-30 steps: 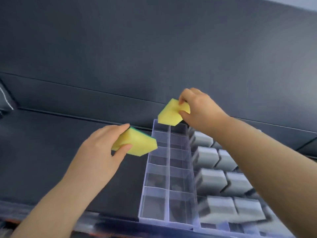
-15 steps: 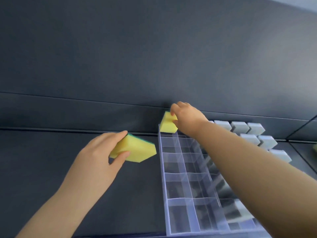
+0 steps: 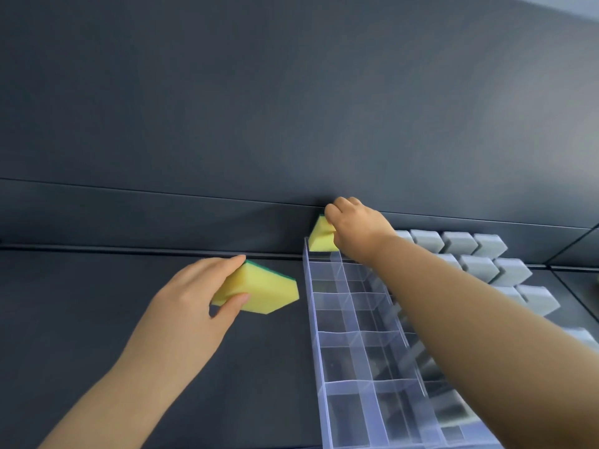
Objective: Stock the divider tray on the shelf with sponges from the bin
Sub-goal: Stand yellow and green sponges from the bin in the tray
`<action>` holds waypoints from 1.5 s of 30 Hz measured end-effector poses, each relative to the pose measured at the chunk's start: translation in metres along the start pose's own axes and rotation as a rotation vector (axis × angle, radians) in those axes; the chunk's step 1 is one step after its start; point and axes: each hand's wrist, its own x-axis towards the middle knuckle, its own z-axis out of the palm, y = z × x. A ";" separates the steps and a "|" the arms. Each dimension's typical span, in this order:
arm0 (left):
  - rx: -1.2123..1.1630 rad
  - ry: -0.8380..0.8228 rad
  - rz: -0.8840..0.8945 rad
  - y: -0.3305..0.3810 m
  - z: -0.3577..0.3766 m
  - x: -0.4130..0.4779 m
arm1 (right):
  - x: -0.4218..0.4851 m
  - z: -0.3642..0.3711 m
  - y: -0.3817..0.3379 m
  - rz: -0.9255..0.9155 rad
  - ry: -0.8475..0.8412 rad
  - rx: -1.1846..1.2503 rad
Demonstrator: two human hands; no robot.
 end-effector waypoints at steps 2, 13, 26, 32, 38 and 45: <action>0.000 0.002 0.005 0.002 0.002 0.001 | 0.000 0.004 0.000 -0.014 -0.018 -0.012; 0.002 0.006 -0.013 0.008 0.007 0.002 | -0.001 0.030 -0.014 -0.092 -0.066 -0.164; -0.042 -0.114 0.069 0.025 0.059 0.095 | -0.002 0.016 0.024 0.150 -0.377 0.606; 0.072 -0.245 0.146 0.033 0.094 0.113 | -0.002 0.015 0.028 0.170 -0.388 0.722; 0.056 -0.185 0.270 0.033 0.113 0.124 | -0.001 0.015 0.036 0.142 -0.355 0.664; 0.111 -0.314 0.262 0.033 0.120 0.126 | -0.005 0.017 0.040 0.053 -0.344 0.652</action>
